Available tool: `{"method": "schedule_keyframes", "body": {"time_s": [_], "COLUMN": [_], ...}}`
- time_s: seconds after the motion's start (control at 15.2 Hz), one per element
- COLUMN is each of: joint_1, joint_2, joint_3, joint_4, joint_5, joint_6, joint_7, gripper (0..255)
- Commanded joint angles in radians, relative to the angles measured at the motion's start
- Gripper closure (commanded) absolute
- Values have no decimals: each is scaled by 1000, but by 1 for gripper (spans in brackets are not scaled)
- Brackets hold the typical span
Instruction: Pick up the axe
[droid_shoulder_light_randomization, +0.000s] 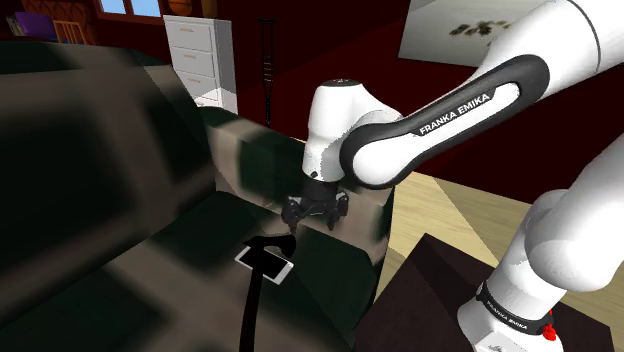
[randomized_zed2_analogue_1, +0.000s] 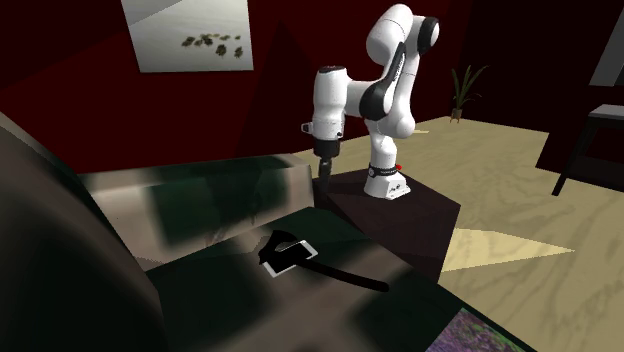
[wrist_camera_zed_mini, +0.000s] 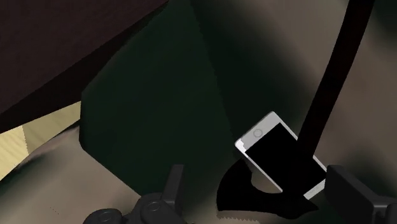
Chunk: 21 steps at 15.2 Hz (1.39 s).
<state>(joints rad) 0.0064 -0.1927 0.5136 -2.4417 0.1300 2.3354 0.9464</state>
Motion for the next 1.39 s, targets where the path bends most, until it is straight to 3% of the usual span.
{"method": "schedule_keyframes", "body": {"time_s": [0.0,0.33,0.66,0.86,1.32], "joint_1": [-7,7,105,173,200], "joint_2": [82,321,548,673,737], "joint_3": [38,68,2,-47,-82], "joint_4": [28,146,304,415,421], "joint_5": [-48,-245,-411,-468,-509], "joint_6": [44,114,134,131,186], "joint_7": [100,365,587,681,708], "gripper": [0,0,0,0,0]}}
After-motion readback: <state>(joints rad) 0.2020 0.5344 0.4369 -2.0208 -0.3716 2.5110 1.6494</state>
